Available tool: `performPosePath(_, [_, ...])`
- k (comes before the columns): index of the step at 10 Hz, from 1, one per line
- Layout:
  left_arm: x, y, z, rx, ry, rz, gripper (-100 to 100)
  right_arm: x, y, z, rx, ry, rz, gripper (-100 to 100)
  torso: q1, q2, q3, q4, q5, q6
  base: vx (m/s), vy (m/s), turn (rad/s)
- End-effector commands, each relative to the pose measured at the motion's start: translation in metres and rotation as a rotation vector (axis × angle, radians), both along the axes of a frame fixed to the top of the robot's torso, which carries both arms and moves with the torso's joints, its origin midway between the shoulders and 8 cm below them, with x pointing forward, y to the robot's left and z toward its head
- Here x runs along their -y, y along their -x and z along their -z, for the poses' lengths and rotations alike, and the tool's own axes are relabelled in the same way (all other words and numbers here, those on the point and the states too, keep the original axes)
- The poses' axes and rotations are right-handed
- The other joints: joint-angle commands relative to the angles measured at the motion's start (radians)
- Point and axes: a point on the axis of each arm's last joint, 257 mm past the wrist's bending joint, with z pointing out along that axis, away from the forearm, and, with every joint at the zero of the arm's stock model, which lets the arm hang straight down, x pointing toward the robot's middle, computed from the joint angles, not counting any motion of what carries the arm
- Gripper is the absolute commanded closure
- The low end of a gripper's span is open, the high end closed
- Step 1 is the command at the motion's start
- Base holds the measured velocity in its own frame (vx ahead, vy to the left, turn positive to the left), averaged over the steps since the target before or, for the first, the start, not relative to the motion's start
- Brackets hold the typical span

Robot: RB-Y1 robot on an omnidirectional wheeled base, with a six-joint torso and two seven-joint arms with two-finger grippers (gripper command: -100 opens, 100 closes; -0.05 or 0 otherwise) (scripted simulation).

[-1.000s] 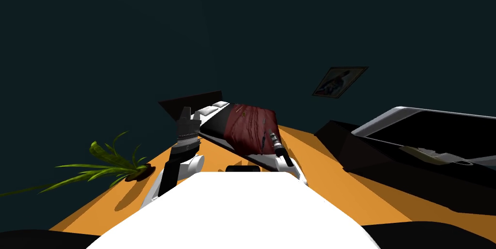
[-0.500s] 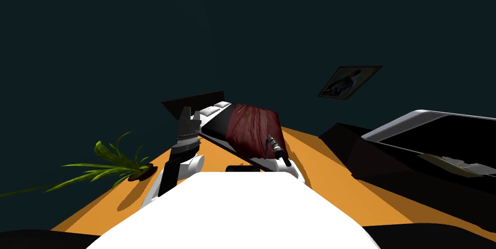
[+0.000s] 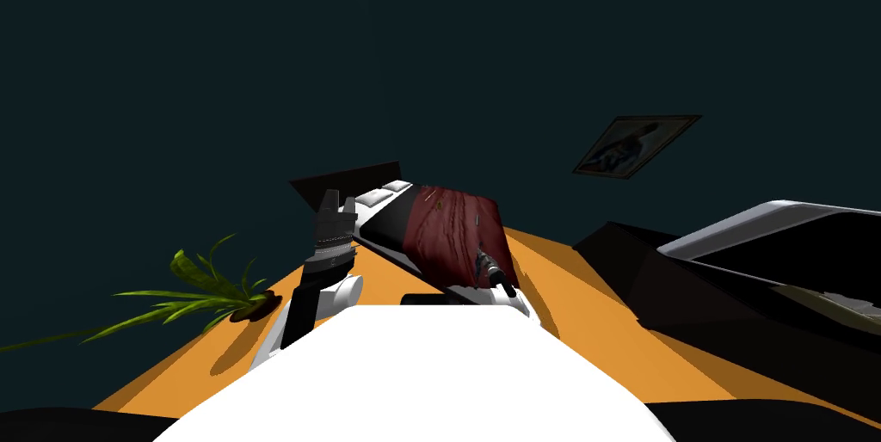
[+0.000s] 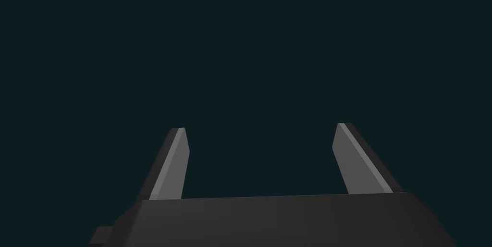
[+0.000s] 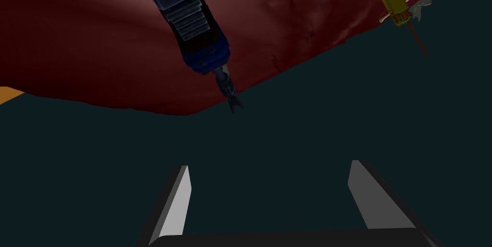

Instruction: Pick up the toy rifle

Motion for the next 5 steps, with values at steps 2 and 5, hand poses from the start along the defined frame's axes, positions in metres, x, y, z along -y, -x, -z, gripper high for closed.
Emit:
performPosePath(2, [0.0,0.0,0.0,0.0,0.0,0.0,0,0.013,0.019,0.032,-0.109,0.062,-0.013,-100,0.0,0.0,0.0,0.0,0.0,0.0,0.066,0.048,0.031])
performPosePath(5, [0.0,0.0,0.0,0.0,0.0,0.0,0,0.027,0.042,0.065,-0.224,0.12,-0.028,-100,-0.001,0.001,0.0,0.0,0.0,0.0,0.06,0.037,0.032])
